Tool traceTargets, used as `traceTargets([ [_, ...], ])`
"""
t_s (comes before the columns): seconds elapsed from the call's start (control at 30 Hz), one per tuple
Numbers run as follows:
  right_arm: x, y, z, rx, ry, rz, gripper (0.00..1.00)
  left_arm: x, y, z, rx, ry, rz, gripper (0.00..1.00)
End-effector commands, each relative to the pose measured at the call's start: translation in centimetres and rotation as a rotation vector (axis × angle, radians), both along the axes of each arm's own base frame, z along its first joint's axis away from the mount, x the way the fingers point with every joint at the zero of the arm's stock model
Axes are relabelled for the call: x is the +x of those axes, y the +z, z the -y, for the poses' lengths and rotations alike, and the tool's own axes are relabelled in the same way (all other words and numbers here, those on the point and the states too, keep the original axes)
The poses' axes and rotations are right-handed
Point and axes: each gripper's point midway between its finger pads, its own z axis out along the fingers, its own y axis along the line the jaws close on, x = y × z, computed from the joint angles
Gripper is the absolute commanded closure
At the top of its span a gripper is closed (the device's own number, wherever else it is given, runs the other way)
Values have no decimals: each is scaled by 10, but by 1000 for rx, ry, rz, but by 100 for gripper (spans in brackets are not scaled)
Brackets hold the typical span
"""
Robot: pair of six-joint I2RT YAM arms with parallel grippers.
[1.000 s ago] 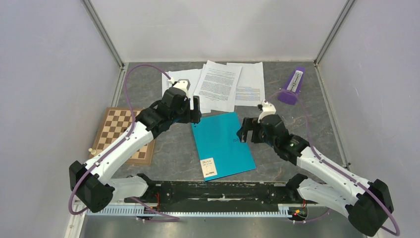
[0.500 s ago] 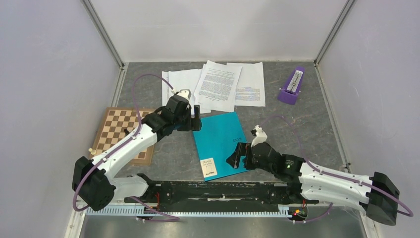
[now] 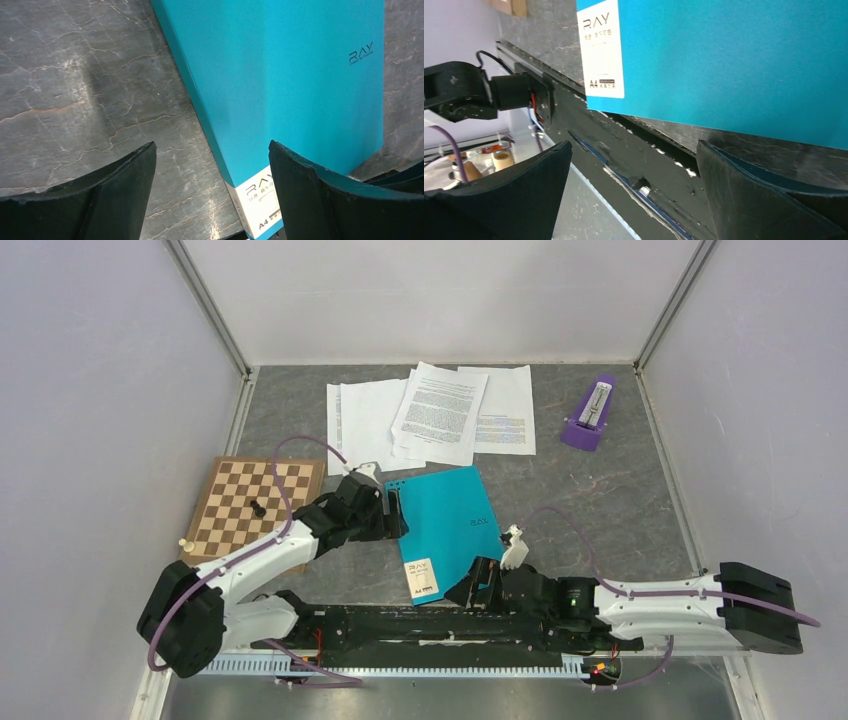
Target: Put the files into the folder
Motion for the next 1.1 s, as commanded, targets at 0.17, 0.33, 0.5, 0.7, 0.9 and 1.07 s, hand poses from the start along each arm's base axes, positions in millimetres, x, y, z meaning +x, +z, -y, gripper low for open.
traceTargets([
  [0.17,9,19,-20,191,-102,-16,2,-10,5,14,-115,-20,26,11],
  [0.33,10,20,-21,248,-129,-42,2,-16,0,14,-117,-36,11,11],
  [0.5,15,22,-18,302,-174,-45,2,-21,-2,19,-128,-51,3,11],
  [0.7,32,16,6,318,-288,-5,2,-27,-4,29,-169,-64,-2,10],
  [0.9,50,12,30,308,-399,45,2,-35,-4,52,-211,-106,-16,10],
  [1.07,63,7,47,282,-455,75,2,-43,2,80,-248,-156,-19,10],
])
